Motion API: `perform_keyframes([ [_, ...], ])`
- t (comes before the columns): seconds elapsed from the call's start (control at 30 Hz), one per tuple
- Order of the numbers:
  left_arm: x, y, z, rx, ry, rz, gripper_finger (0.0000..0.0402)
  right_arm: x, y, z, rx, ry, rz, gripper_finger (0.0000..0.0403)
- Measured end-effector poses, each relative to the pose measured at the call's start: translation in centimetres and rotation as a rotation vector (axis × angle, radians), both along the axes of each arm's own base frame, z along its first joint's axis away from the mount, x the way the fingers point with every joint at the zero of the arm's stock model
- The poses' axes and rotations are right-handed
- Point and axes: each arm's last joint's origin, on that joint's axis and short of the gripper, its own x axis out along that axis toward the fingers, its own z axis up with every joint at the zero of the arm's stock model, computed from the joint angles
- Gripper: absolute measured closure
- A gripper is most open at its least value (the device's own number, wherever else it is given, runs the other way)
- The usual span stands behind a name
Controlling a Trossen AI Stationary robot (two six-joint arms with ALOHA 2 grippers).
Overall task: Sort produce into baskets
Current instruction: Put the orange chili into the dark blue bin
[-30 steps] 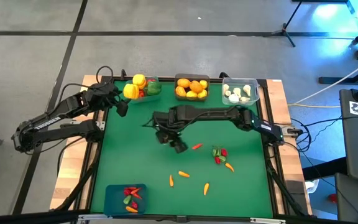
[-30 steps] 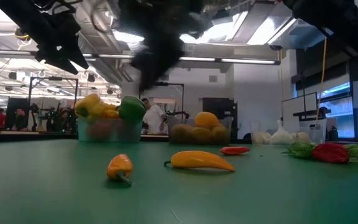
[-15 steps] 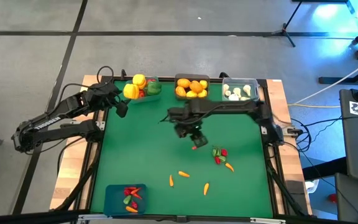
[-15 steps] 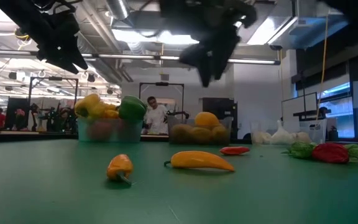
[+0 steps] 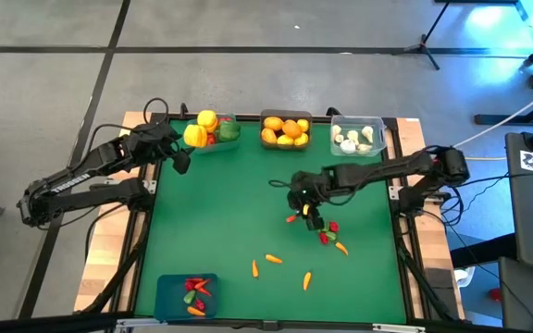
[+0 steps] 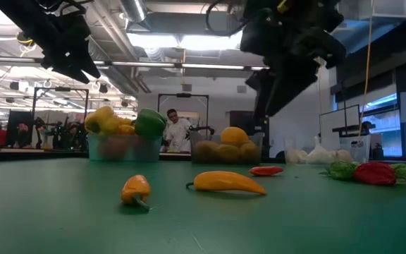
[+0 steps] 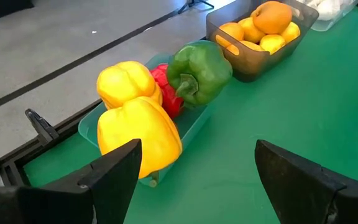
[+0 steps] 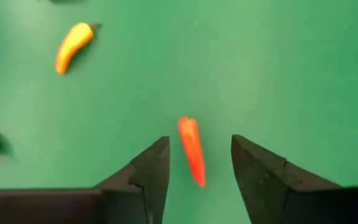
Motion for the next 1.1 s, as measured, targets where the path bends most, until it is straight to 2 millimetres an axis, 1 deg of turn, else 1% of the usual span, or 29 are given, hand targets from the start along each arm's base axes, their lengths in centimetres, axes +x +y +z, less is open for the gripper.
perform_keyframes([
  [0.07, 0.0, 0.0, 0.0, -0.003, -0.004, 0.004, 0.0093, 0.5, 0.6, -1.0, 0.03, -0.002, 0.002, 0.0236],
  [0.23, 0.0, 0.0, 0.0, -0.008, -0.01, 0.01, 0.0093, 1.4, 1.8, -3.0, 0.027, 0.031, 0.046, 0.0231],
  [0.3, 0.0, 0.0, 0.0, -0.009, -0.011, 0.011, 0.0093, 1.5, 2.2, -4.2, 0.022, 0.075, 0.057, 0.0222],
  [0.4, 0.0, 0.0, 0.0, -0.011, -0.011, 0.012, 0.0093, 1.7, 2.3, -5.3, 0.005, 0.109, 0.038, 0.0199],
  [0.5, 0.0, 0.0, 0.0, -0.013, -0.012, 0.014, 0.0093, 1.8, 2.2, -5.9, 0.002, 0.133, -0.011, 0.0171],
  [0.6, 0.0, 0.0, 0.0, -0.022, -0.021, 0.023, 0.0093, 1.9, 2.1, -5.9, -0.012, 0.133, -0.046, 0.0147],
  [0.7, 0.0, 0.0, 0.0, -0.026, -0.026, 0.028, 0.0093, 2.0, 2.0, -5.9, -0.025, 0.128, -0.056, 0.0134],
  [0.8, 0.0, 0.0, 0.0, -0.026, -0.026, 0.027, 0.0093, 2.0, 2.1, -6.0, -0.017, 0.132, -0.05, 0.0134],
  [0.93, 0.0, 0.0, 0.0, -0.025, -0.023, 0.026, 0.0093, 2.2, 2.1, -7.4, -0.011, 0.171, -0.045, 0.0144],
  [1.1, 0.0, 0.0, 0.0, -0.026, -0.022, 0.026, 0.0093, 2.5, 2.1, -8.4, -0.011, 0.198, -0.057, 0.0163],
])
